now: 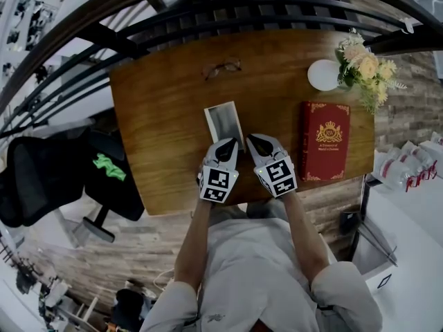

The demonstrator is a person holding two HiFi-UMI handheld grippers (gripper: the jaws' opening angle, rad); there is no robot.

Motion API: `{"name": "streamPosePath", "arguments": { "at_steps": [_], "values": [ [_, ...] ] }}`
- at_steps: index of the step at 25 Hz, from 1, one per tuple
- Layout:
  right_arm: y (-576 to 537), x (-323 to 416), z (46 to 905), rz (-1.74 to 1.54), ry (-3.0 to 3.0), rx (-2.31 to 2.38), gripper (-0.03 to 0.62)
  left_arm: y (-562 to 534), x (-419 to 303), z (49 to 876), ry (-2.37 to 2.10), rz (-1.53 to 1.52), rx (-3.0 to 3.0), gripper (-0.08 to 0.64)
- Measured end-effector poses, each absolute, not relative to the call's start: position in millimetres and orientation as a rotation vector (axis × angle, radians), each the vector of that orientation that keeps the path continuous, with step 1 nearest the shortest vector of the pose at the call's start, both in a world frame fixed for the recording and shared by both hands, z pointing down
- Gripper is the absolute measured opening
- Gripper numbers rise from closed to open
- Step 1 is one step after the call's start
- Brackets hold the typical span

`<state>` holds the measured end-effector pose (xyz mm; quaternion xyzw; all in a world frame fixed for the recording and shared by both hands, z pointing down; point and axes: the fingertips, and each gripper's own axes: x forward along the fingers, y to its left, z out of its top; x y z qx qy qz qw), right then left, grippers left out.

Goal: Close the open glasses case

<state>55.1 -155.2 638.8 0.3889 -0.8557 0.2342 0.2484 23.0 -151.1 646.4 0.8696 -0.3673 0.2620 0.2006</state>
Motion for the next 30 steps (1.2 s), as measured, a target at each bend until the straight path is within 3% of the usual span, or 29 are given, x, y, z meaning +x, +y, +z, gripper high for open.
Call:
{"name": "streamPosePath", "arguments": {
  "at_steps": [30],
  "values": [
    [-144.3,44.8,656.3,0.646,-2.303,0.995,0.003,-143.9,34.1,654.2,-0.997,0.711,2.422,0.020]
  ]
}}
